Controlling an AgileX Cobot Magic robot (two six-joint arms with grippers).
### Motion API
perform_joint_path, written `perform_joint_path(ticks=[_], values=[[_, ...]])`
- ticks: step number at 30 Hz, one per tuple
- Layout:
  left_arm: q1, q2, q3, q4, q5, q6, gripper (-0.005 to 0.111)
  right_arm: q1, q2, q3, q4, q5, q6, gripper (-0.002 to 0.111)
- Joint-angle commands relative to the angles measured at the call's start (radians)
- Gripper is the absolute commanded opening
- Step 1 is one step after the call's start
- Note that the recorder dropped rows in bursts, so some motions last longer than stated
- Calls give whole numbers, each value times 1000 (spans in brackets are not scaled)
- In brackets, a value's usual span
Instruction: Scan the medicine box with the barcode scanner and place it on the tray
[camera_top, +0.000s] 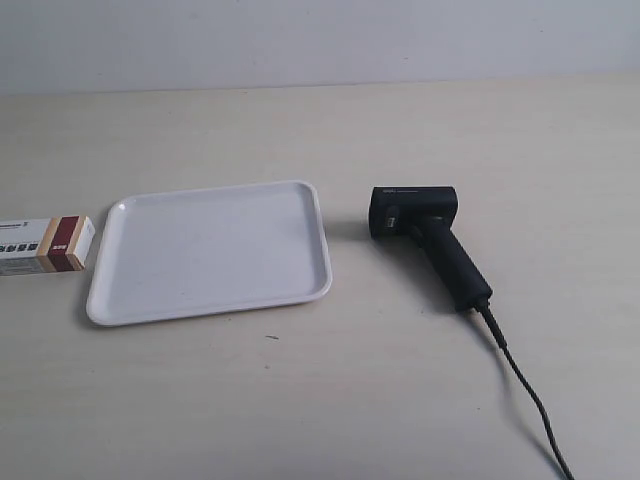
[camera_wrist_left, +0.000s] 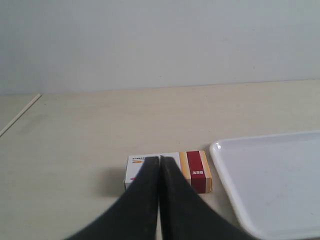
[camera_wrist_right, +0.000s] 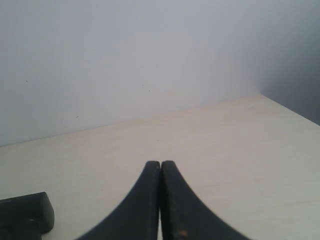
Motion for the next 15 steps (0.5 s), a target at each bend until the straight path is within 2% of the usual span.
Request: perform_joint_path(ticks=[1,5,11,15], values=[[2,-6,0,-6,0,0,3,-6,-6,4,-6,-3,-7,0],[2,-6,0,-6,-58,-19,3,-6,-6,4,-6,-16,-7,0],[2,-6,0,-54,-210,-316,3,-6,-6,4,-4,-104,-5,0],[2,-6,0,-54,-301,-430,3,-6,-6,4,28,-133,-5,0]])
